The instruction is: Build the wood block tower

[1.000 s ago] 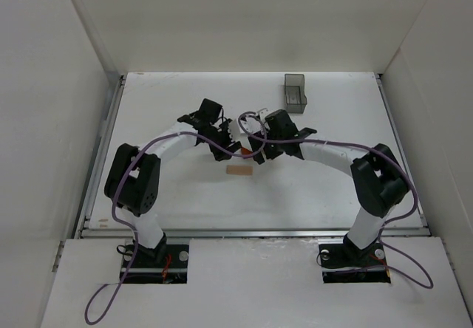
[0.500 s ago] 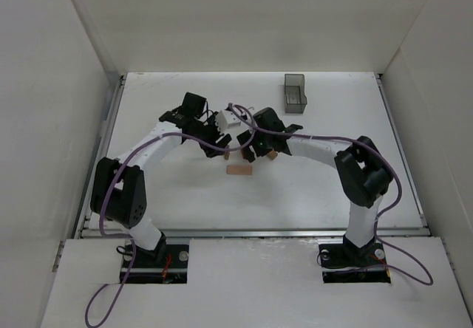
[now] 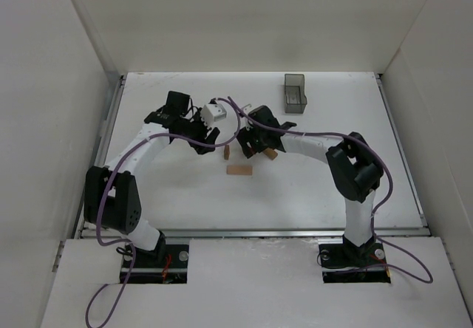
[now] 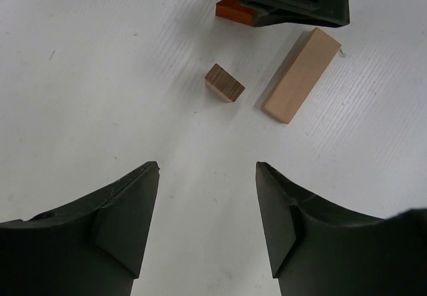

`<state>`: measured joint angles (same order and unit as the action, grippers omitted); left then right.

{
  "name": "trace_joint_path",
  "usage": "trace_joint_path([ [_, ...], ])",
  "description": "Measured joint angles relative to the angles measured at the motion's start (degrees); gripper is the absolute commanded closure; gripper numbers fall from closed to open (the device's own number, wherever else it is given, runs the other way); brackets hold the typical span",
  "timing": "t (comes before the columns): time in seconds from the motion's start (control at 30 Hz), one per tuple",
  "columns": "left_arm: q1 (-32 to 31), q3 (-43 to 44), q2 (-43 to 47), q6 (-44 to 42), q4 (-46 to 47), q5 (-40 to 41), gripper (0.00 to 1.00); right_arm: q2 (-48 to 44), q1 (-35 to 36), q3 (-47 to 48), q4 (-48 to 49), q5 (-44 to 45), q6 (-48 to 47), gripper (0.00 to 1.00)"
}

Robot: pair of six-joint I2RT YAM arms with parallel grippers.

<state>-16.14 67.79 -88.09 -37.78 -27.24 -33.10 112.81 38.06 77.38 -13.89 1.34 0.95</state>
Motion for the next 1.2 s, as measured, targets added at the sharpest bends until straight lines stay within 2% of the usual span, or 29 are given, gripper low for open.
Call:
trace_joint_path([
  [0.33, 0.13, -0.7, 0.02, 1.01, 0.46, -0.04, 0.43, 2.14, -0.09, 3.34, -1.11, 3.54, -0.98, 0.22],
  [0.37, 0.13, -0.7, 0.02, 0.79, 0.46, -0.04, 0.38, 2.25, -0.11, 3.54, -1.14, 3.82, -1.05, 0.22],
  [0.47, -0.13, -0.94, 0.09, -0.85, 0.74, 0.44, 0.38, 2.32, -0.52, 4.0, -1.38, 4.46, -1.18, 0.22],
  [0.8, -3.87, -2.19, -0.28, -14.78, 1.42, 3.65, 0.38, -0.17, -3.72, 3.48, -2.47, 2.47, -0.63, 0.21],
  [1.07, -4.28, 1.44, -5.97, -30.93, -2.14, 0.44, 0.36, -8.98, -7.28, 0.44, -1.97, -0.63, 0.81, 0.18],
  [1.2, -5.05, 3.41, -9.22, -34.6, -3.48, -1.22, 0.36, -10.03, -8.55, -1.64, -2.19, -1.46, 1.42, 0.18],
])
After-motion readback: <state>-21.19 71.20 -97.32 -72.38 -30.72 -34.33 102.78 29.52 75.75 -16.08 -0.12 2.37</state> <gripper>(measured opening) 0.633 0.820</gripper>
